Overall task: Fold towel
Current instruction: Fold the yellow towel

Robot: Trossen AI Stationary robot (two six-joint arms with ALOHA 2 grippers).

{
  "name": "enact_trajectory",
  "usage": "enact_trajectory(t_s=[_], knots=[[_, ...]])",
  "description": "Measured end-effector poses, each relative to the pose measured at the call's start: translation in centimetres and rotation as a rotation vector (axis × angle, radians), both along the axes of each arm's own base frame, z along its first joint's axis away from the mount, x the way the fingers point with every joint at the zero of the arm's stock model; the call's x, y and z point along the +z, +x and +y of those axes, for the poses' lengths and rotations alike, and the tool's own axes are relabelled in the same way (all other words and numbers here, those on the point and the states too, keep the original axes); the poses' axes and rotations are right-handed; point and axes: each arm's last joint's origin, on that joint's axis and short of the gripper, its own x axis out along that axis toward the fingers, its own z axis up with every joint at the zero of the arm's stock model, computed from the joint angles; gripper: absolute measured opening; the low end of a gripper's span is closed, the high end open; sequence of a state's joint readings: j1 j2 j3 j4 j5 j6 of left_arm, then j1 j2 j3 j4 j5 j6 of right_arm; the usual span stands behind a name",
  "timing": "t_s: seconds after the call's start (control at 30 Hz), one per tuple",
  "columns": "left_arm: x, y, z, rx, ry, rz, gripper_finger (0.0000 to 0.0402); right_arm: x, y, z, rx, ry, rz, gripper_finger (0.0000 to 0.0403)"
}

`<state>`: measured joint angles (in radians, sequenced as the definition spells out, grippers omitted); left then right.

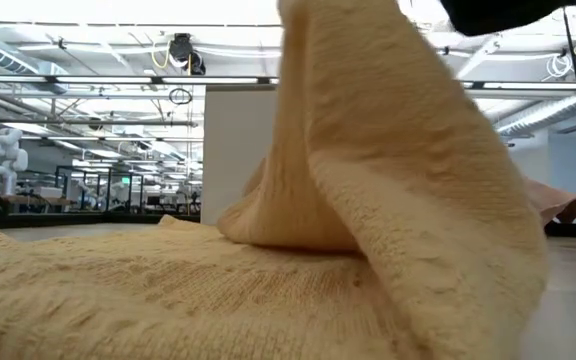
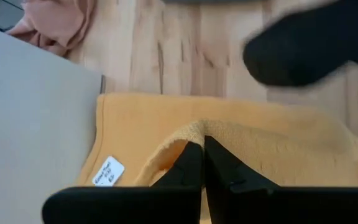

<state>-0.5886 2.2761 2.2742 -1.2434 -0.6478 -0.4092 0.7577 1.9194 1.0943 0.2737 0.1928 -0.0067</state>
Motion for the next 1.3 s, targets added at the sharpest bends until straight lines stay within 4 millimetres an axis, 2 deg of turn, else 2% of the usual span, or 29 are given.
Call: enact_trajectory(t_s=[0.2, 0.37, 0.5, 0.7, 0.87, 0.97, 1.13, 1.23, 1.3], knots=[[0.4, 1.7, 0.8, -0.024, -0.022, -0.072, 0.0001, -1.5, 0.4, -0.2, -0.099, -0.027, 0.015, 0.0169], [0.4, 1.6, 0.8, -0.022, -0.036, -0.063, 0.0001, -3.3, 0.1, -0.2, -0.165, -0.052, 0.097, 0.0169], [0.1, 0.7, -0.1, -0.001, -0.1, -0.029, 0.0001, -3.8, -0.9, 0.0, -0.177, -0.08, 0.169, 0.0169], [-0.2, -1.6, -1.9, 0.094, -0.134, -0.007, 0.0008, -4.1, -1.8, 0.4, -0.171, -0.1, 0.21, 0.0169], [0.0, -3.7, -2.9, 0.278, -0.034, -0.177, 0.0032, -4.1, -1.8, 0.4, -0.169, -0.102, 0.21, 0.0169], [0.0, -5.1, -2.6, 0.338, 0.063, -0.201, 0.0043, -4.1, -1.8, 0.4, -0.167, -0.105, 0.209, 0.0169], [-0.4, -5.6, -3.2, 0.376, 0.032, -0.231, 0.0046, -4.0, -2.0, 0.6, -0.163, -0.104, 0.21, 0.0169], [-1.6, -5.6, -3.4, 0.394, -0.024, -0.129, 0.0047, -4.1, -2.2, 0.7, -0.161, -0.109, 0.215, 0.0169], [-3.3, -5.8, -3.6, 0.417, -0.031, -0.073, 0.0047, -4.1, -2.2, 0.6, -0.161, -0.111, 0.217, 0.0169]])
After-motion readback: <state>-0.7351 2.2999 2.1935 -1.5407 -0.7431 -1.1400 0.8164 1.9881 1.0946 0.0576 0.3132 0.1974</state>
